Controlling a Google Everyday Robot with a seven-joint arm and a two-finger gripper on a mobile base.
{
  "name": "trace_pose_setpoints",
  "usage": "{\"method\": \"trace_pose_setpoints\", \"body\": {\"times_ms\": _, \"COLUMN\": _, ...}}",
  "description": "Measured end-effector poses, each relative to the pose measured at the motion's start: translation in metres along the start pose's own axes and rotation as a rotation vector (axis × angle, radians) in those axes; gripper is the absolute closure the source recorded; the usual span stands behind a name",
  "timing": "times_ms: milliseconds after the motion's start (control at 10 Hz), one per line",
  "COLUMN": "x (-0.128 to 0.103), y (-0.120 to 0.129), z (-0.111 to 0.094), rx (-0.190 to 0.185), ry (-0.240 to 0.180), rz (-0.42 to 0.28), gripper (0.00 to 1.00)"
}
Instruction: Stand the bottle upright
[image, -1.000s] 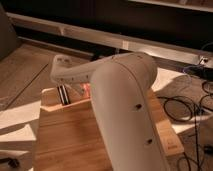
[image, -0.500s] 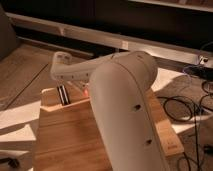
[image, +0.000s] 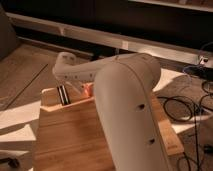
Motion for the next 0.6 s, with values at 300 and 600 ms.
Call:
{"method": "trace_pose_setpoints", "body": {"times_ms": 300, "x": -0.020, "y": 0.011, "z": 0.021, "rx": -0.083, "ry": -0.147, "rz": 0.025, "gripper": 0.91}}
{"method": "trace_pose_setpoints", "body": {"times_ms": 600, "x": -0.020, "y": 0.034, "z": 0.037, "rx": -0.177, "ry": -0.262, "rz": -0.021, "gripper": 0.91}}
